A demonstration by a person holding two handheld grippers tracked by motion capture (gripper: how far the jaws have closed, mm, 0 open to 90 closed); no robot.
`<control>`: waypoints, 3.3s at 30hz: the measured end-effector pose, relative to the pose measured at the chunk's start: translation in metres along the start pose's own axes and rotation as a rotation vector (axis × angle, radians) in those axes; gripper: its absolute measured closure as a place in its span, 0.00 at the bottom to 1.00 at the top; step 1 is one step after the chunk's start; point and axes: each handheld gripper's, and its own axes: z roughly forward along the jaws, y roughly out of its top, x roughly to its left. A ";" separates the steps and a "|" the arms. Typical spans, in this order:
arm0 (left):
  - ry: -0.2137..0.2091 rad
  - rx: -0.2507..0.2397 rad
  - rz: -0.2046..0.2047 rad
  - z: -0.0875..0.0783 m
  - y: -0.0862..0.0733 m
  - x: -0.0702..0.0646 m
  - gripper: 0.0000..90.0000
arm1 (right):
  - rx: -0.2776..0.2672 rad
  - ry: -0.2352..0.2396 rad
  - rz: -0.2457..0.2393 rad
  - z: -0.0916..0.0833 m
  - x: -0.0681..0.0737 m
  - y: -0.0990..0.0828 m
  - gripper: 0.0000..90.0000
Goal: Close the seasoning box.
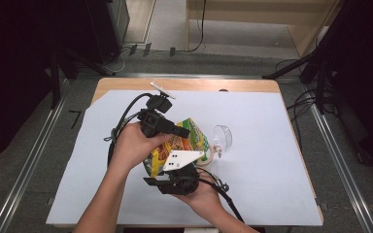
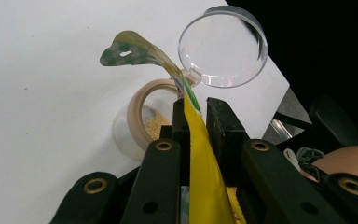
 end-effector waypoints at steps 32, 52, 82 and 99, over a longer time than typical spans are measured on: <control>-0.025 -0.037 -0.017 0.001 -0.002 0.007 0.87 | -0.008 0.015 0.016 0.000 -0.004 0.000 0.79; 0.014 -0.025 -0.030 -0.003 -0.004 0.004 0.87 | -0.022 0.016 -0.005 -0.001 0.001 0.001 0.78; 0.054 -0.045 -0.017 -0.007 -0.004 -0.002 0.89 | -0.013 0.021 0.017 -0.001 0.001 0.004 0.79; 0.040 -0.047 -0.020 -0.007 -0.004 -0.003 0.88 | -0.011 0.018 0.019 -0.001 0.001 0.003 0.79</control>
